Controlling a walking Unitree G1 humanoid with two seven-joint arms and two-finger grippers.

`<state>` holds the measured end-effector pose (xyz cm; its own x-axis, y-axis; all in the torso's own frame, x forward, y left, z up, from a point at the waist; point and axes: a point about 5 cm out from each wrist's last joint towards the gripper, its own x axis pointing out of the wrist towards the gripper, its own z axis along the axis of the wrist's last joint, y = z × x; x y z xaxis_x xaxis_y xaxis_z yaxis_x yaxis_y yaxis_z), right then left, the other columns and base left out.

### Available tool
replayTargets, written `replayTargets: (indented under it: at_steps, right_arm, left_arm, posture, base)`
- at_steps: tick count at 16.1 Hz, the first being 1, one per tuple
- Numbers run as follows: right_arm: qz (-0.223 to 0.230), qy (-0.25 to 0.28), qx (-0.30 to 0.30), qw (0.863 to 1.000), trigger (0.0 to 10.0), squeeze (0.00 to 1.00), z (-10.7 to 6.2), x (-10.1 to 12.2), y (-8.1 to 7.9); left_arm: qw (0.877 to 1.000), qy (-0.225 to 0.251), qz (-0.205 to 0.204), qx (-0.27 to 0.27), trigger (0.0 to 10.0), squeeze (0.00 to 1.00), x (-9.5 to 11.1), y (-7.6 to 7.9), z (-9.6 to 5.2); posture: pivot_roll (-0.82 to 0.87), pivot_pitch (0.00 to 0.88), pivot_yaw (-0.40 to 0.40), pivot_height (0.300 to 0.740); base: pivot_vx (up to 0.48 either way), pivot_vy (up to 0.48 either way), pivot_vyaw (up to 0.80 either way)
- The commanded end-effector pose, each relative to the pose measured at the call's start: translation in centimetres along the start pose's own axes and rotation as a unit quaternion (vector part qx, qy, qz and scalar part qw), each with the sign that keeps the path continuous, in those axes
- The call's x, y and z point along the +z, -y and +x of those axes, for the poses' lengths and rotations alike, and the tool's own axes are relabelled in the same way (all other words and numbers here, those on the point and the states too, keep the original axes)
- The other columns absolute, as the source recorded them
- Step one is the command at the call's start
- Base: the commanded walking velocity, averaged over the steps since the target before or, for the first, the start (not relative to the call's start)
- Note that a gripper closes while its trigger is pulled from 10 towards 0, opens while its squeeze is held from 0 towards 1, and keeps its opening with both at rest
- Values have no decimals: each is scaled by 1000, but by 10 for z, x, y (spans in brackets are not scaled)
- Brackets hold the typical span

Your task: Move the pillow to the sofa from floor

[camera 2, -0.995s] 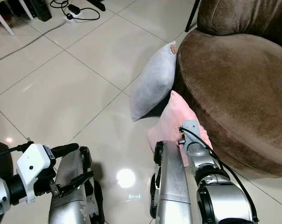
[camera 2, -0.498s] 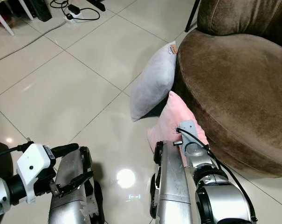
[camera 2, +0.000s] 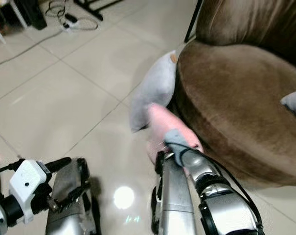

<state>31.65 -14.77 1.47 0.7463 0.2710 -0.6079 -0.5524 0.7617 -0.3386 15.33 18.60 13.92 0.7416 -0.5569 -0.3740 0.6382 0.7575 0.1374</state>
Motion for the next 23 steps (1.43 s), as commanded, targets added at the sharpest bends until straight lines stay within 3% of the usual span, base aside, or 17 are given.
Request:
replayTargets:
  at_steps: [1, 3, 5, 6, 7, 8, 9, 10, 11, 12, 14, 15, 16, 18, 20, 23]
  right_arm:
    - [-50, 44, 46, 997, 0, 0, 4, 21, -12]
    - [-99, 87, 85, 988, 0, 0, 5, 39, -22]
    - [-150, 151, 151, 965, 0, 0, 1, 61, -28]
    - [-156, 158, 161, 962, 0, 0, 0, 64, -27]
    - [-145, 189, 192, 952, 0, 0, -5, 71, -20]
    - [-115, 233, 206, 943, 0, 0, -15, 81, -2]
    - [-94, 257, 200, 941, 0, 0, -20, 86, 8]
    - [-38, 328, 156, 931, 0, 0, -39, 98, 38]
    - [-17, 347, 129, 929, 4941, 0, -48, 100, 49]
    - [32, 378, 77, 922, 10000, 0, -68, 104, 67]
    - [61, 420, 7, 906, 10000, 0, -98, 113, 83]
    - [116, 454, -56, 881, 10000, 0, -133, 121, 95]
    - [136, 464, -98, 870, 10000, 0, -150, 125, 105]
    - [142, 469, -121, 863, 10000, 0, -160, 127, 111]
    - [167, 461, -248, 836, 10000, 0, -194, 142, 154]
    - [163, 432, -307, 832, 10000, 0, -198, 150, 163]
  left_arm:
    - [1000, -2, -1, 8, 10000, 0, -4, 0, 3]
    - [1000, 6, -3, 17, 10000, 0, -6, 1, 11]
    - [999, 21, -1, 34, 10000, 0, -7, -1, 18]
    - [999, 24, -1, 37, 10000, 0, -7, -2, 21]
    - [998, 36, 1, 50, 10000, 0, -5, -5, 27]
    - [996, 52, 2, 76, 10000, 0, -3, -13, 36]
    - [994, 57, 2, 90, 10000, 0, -2, -17, 37]
    - [989, 76, -3, 131, 10000, 0, 2, -29, 44]
    - [986, 82, -6, 144, 10000, 0, 5, -32, 45]
    - [982, 90, 2, 164, 10000, 0, 9, -37, 48]
    - [978, 101, 10, 180, 10000, 0, 16, -43, 51]
    - [974, 120, 12, 190, 10000, 0, 27, -47, 51]
    - [972, 134, 12, 191, 10000, 0, 33, -49, 54]
    - [972, 140, 14, 190, 10000, 0, 36, -49, 56]
    - [968, 154, 25, 197, 10000, 0, 47, -54, 74]
    - [965, 160, 41, 205, 10000, 0, 58, -58, 80]
  posture:
    - [147, 78, -59, 490]
    - [143, 35, -70, 490]
    - [125, 0, -76, 490]
    - [122, 0, -75, 490]
    - [103, 0, -76, 490]
    - [84, 0, -74, 490]
    - [75, 0, -71, 490]
    - [54, 0, -63, 490]
    - [52, 0, -62, 490]
    - [39, 0, -55, 490]
    - [16, 0, -38, 490]
    - [-2, 0, -29, 500]
    - [-8, 0, -23, 510]
    - [-10, 0, -21, 515]
    - [-28, 0, -15, 535]
    - [-21, 0, -24, 555]
  base:
    - [0, 0, 0]
    - [0, 0, 0]
    - [0, 0, 0]
    - [0, 0, 0]
    - [0, 0, 0]
    - [0, 0, 0]
    - [0, 0, 0]
    - [0, 0, 0]
    - [0, 0, 0]
    - [0, 0, 0]
    - [0, 0, 0]
    - [0, 0, 0]
    - [0, 0, 0]
    - [0, 0, 0]
    - [0, 0, 0]
    - [0, 0, 0]
